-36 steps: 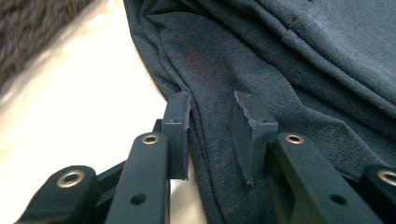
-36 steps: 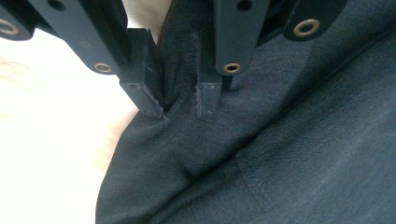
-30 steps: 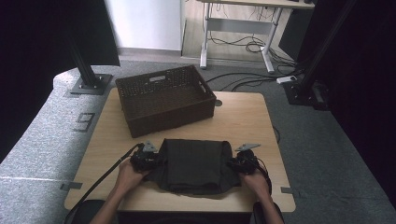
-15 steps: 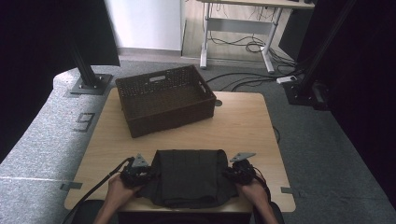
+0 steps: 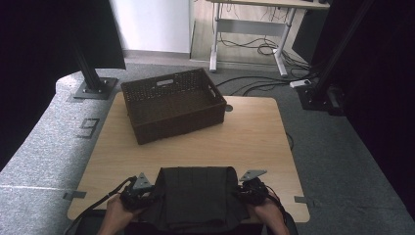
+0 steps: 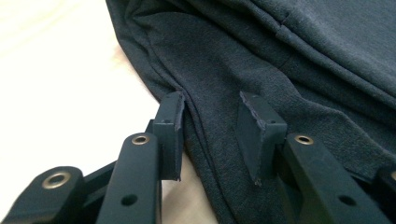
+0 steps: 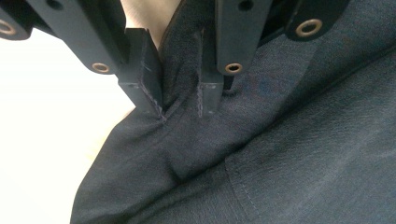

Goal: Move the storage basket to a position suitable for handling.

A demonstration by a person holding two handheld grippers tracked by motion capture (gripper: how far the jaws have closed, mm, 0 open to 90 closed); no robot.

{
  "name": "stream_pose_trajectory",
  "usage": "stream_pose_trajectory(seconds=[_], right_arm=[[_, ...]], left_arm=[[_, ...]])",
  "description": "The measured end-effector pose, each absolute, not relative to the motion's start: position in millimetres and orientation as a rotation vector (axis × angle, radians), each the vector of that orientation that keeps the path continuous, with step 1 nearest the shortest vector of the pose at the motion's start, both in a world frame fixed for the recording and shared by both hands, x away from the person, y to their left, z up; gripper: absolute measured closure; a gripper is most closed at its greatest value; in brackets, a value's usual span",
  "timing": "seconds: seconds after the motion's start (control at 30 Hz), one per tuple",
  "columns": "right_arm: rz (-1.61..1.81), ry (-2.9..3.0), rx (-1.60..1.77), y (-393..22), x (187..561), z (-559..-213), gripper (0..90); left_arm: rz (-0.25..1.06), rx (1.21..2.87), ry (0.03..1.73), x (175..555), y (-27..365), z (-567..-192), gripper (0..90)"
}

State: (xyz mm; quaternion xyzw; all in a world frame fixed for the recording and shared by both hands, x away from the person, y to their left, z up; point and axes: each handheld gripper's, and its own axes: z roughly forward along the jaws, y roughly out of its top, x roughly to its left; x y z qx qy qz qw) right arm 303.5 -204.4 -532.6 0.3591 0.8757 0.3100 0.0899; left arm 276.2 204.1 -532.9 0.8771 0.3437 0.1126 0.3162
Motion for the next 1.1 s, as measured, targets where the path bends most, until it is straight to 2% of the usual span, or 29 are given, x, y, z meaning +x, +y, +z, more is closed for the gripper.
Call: stream_pose_trajectory(seconds=[0.23,0.33,0.47,0.53,0.57,0.7,1.0,1.1], right_arm=[[0.93,2.608,1.072,-206,291,-533,68.8],[0.92,2.606,1.084,-207,293,-531,60.3],[0.954,2.561,1.096,-210,298,-524,47.1],[0.962,2.544,1.094,-211,300,-523,44.8],[0.961,2.514,1.089,-213,304,-520,38.5],[0.958,2.462,1.11,-219,312,-516,26.8],[0.931,2.383,1.189,-236,333,-512,14.0],[0.914,2.347,1.216,-239,338,-512,12.8]], left_arm=[[0.292,2.313,0.894,269,204,-533,59.1],[0.282,2.308,0.91,274,206,-532,51.1],[0.268,2.281,0.95,283,210,-529,36.3],[0.267,2.271,0.959,286,211,-528,31.5],[0.256,2.254,0.977,291,214,-526,29.8],[0.263,2.21,1.019,302,220,-519,22.9],[0.338,2.177,1.088,332,234,-499,13.7],[0.326,2.165,1.099,341,236,-495,10.8]])
